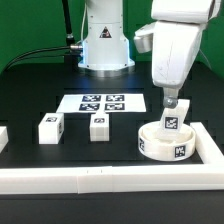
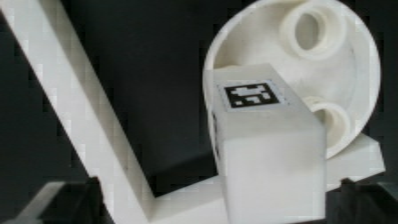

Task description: Assemble stool

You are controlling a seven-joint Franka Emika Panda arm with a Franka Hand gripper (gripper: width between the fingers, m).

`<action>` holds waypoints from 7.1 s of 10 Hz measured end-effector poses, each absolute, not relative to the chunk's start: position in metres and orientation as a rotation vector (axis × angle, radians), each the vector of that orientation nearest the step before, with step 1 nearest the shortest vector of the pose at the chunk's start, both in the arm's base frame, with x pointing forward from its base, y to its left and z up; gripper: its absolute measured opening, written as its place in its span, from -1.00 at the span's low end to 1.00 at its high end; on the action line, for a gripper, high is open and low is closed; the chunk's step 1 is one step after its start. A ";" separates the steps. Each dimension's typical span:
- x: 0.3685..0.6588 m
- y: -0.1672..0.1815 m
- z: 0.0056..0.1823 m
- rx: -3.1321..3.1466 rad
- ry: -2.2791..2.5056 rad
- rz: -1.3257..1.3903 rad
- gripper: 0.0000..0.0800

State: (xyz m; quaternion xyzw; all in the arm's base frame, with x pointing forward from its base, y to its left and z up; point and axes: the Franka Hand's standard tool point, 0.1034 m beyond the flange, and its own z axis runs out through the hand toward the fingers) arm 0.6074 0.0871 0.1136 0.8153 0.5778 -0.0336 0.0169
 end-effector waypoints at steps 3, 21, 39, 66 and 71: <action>0.607 0.087 0.113 2.528 1.805 -0.105 0.62; 0.583 0.085 0.080 2.531 1.817 -0.102 -0.16; 0.575 0.101 0.077 3.149 -0.573 0.015 -0.16; 0.578 0.120 0.103 3.239 -0.696 0.062 0.62; 0.576 0.120 0.103 3.281 0.077 0.094 0.62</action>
Offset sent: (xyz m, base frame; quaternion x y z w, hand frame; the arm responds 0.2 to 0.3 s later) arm -0.0076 0.0161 -0.0057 -0.0045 0.0146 -0.0040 0.9999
